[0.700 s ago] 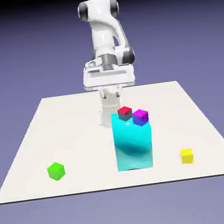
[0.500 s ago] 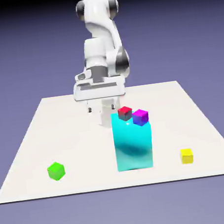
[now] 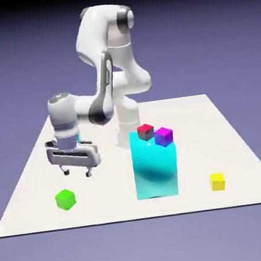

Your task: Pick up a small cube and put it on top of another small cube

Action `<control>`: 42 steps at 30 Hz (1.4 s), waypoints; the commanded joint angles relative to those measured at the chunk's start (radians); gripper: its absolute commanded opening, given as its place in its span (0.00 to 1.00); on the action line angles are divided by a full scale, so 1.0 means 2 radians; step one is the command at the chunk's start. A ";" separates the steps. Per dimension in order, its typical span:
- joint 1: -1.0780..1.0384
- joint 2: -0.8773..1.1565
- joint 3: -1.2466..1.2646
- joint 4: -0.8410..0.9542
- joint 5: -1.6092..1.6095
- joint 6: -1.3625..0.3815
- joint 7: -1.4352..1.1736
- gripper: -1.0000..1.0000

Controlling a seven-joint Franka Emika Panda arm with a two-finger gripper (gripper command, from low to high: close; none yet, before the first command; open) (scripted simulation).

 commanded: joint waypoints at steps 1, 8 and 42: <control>-0.002 0.018 -0.009 0.011 0.005 -0.012 -0.003 0.50; -0.020 0.119 -0.039 0.064 0.042 -0.051 -0.022 0.50; 0.078 -0.233 0.293 -0.026 -0.088 -0.273 0.107 0.00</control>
